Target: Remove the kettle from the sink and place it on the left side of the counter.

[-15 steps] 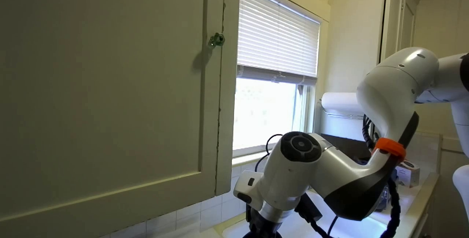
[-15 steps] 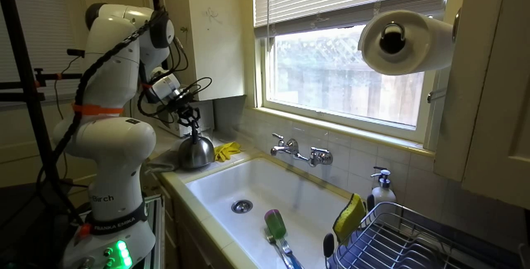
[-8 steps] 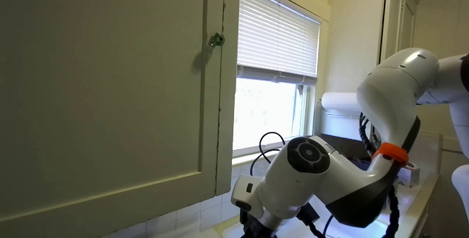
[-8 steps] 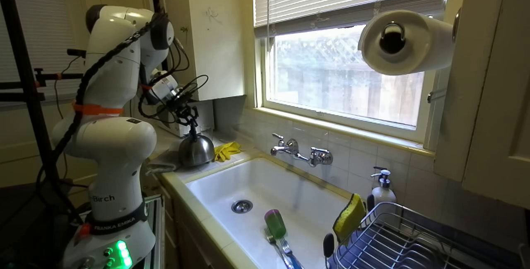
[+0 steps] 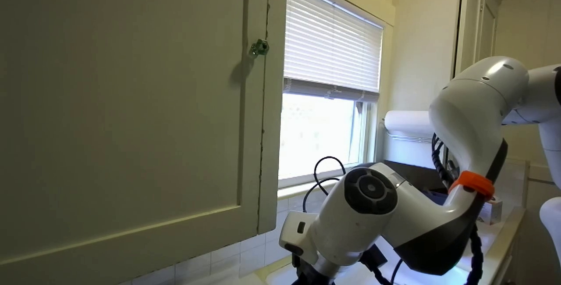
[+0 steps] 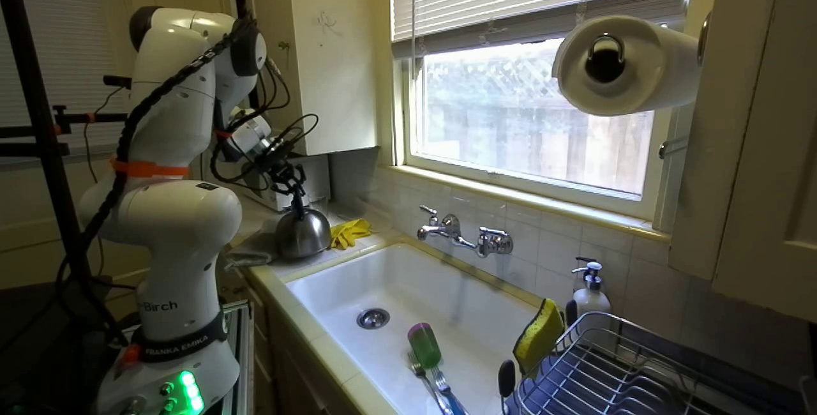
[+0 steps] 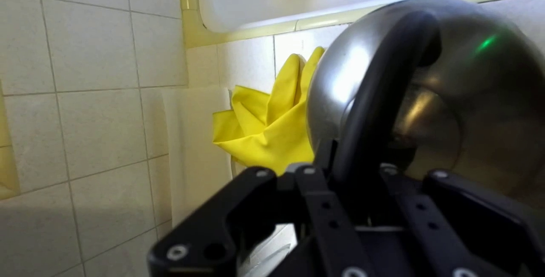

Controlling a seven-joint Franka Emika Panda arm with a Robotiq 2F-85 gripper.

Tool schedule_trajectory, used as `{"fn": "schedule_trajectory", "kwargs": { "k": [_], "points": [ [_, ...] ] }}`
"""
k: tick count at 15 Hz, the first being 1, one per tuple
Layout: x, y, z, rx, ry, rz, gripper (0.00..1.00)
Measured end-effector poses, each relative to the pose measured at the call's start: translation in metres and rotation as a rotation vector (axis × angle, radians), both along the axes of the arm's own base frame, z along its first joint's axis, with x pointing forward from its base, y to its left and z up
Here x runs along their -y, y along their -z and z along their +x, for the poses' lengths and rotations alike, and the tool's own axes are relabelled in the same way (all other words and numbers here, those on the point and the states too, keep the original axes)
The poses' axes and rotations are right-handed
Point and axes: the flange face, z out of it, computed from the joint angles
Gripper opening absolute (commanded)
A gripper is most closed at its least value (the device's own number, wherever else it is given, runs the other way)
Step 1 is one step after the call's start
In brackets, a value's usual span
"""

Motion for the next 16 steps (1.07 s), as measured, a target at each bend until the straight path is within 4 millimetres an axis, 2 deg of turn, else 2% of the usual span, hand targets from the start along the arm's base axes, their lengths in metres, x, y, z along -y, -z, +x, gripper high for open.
{"fn": "schedule_trajectory", "kwargs": {
  "k": [3,10,16],
  "points": [
    [0.008,0.001,0.000,0.027,0.067,-0.002,0.03],
    [0.041,-0.008,-0.013,0.144,0.238,-0.028,0.03],
    [0.055,0.004,-0.001,0.158,0.263,-0.060,0.03]
  ]
}}
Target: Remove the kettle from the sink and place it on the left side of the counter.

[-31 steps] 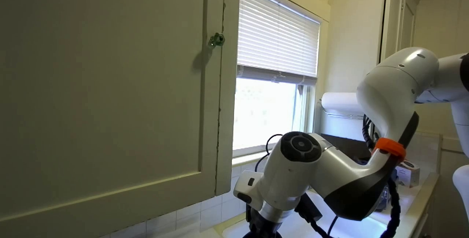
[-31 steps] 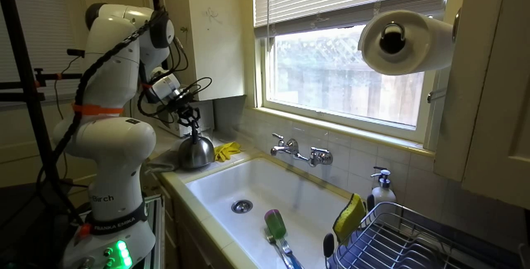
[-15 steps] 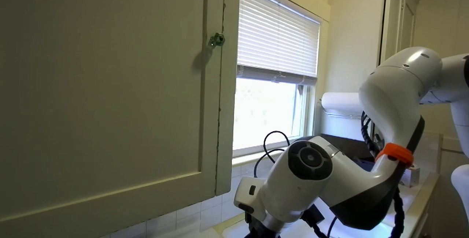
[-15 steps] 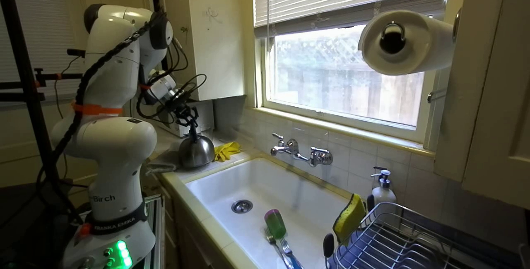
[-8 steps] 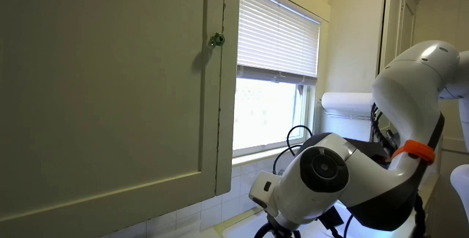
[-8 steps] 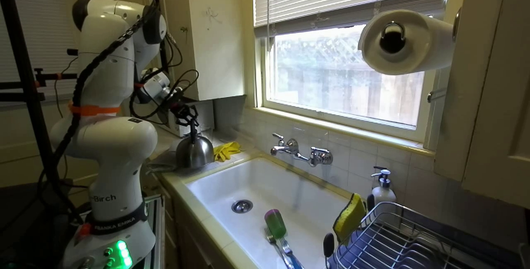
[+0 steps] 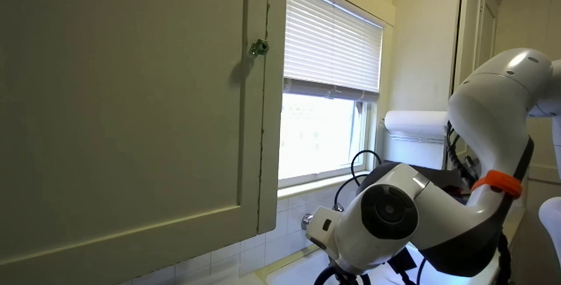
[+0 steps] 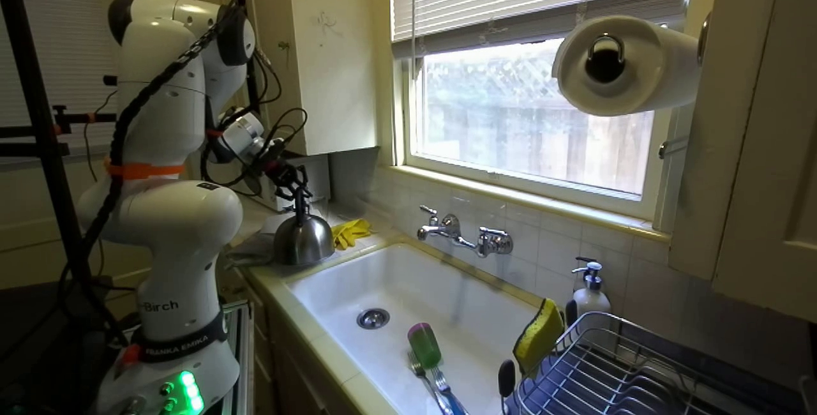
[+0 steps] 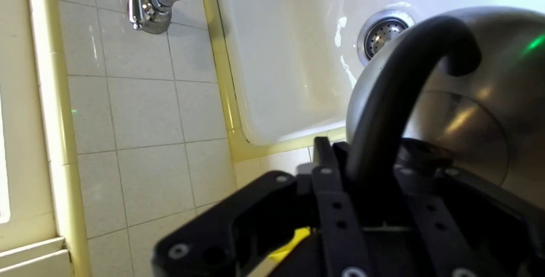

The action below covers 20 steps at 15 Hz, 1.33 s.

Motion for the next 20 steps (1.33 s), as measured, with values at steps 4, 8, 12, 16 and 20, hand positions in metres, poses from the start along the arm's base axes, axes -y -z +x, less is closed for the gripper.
{"fn": "schedule_trajectory", "kwargs": {
  "k": [4,8,12,16,20],
  "points": [
    [0.003,0.011,0.007,0.018,0.006,-0.007,0.03],
    [-0.006,0.019,0.004,0.056,-0.051,-0.015,0.03],
    [-0.027,0.028,-0.013,0.087,-0.155,-0.017,0.03],
    [-0.048,0.034,-0.024,0.128,-0.278,0.017,0.03],
    [-0.065,0.034,-0.017,0.169,-0.410,0.095,0.03]
  ]
}}
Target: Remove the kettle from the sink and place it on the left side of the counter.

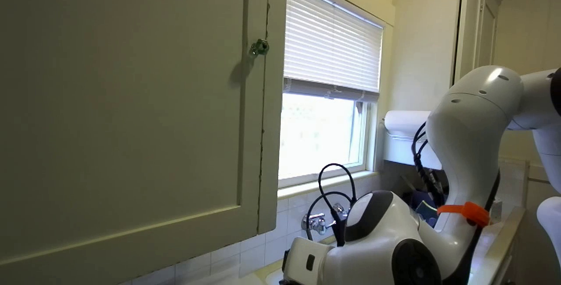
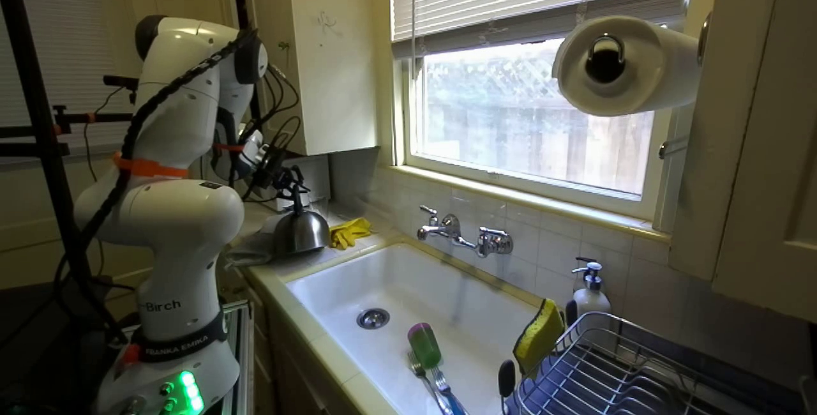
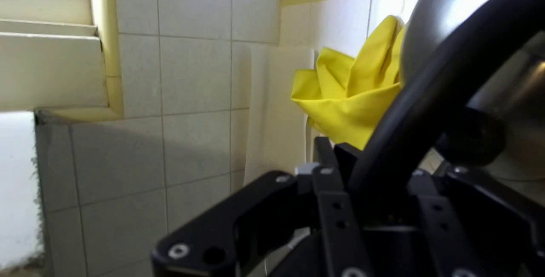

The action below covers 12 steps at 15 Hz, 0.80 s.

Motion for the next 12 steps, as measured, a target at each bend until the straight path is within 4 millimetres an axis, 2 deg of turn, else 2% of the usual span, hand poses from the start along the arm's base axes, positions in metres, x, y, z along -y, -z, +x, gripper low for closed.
{"fn": "schedule_trajectory", "kwargs": {
  "k": [5,12],
  "points": [
    [-0.0096,0.0017,0.0013,0.005,-0.035,0.024,0.03],
    [-0.0033,0.0039,-0.0018,-0.153,0.056,-0.063,0.03]
  ]
}}
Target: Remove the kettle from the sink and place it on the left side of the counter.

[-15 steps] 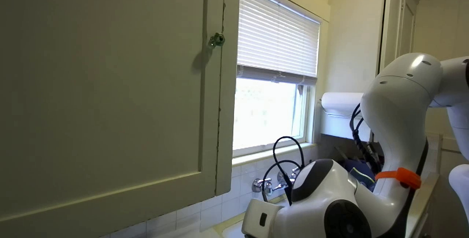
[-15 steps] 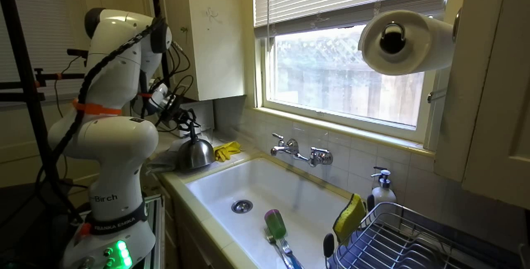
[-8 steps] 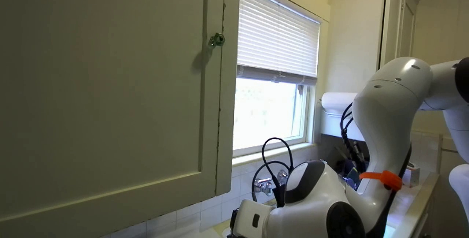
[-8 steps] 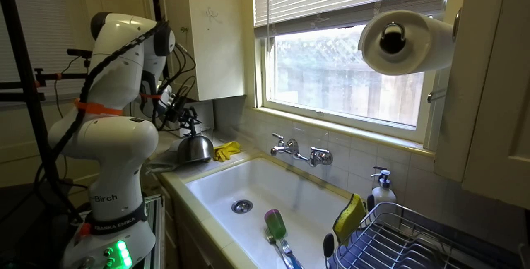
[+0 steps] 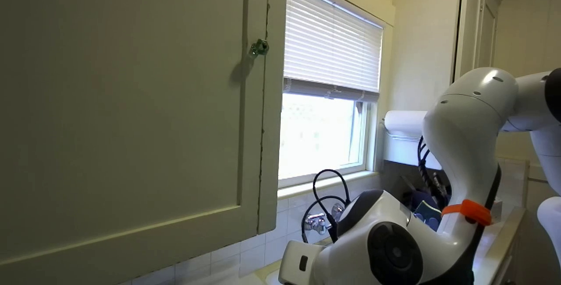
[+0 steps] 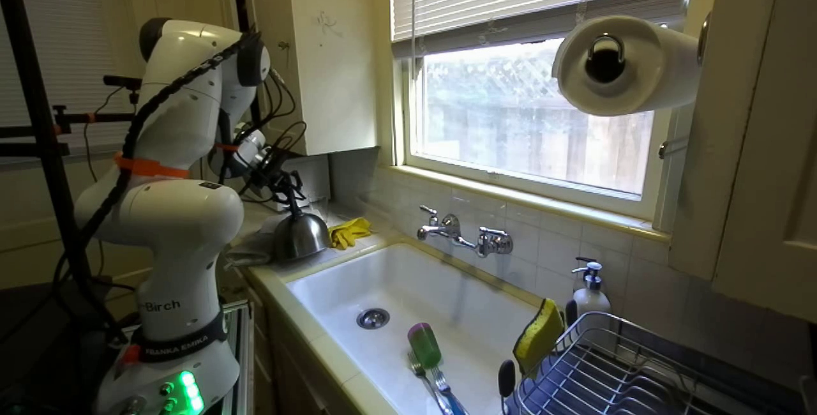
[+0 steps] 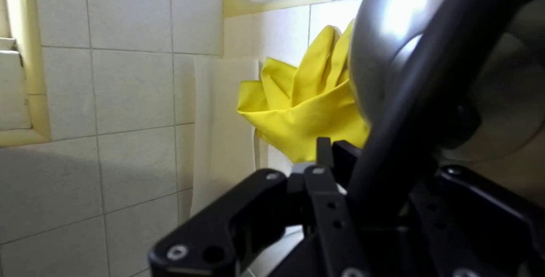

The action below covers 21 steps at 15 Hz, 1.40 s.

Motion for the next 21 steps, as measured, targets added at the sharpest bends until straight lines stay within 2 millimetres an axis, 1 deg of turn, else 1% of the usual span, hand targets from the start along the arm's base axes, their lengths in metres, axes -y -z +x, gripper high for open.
{"fn": "schedule_trajectory", "kwargs": {
  "k": [3,7,11,12,13,14,15,18,20,21],
  "points": [
    [0.003,0.001,0.003,-0.048,0.032,-0.024,0.03],
    [0.010,0.003,0.010,-0.115,0.133,-0.040,0.03],
    [0.014,0.003,0.014,-0.144,0.180,-0.040,0.03],
    [0.014,0.003,0.015,-0.152,0.189,-0.039,0.34],
    [0.014,0.003,0.015,-0.158,0.196,-0.038,0.34],
    [0.015,0.003,0.015,-0.165,0.204,-0.036,0.37],
    [0.015,0.002,0.015,-0.171,0.210,-0.035,0.44],
    [0.015,0.001,0.014,-0.185,0.224,-0.032,0.68],
    [0.015,0.001,0.013,-0.195,0.231,-0.030,0.82],
    [0.015,0.001,0.011,-0.200,0.235,-0.030,0.90]
  ]
}}
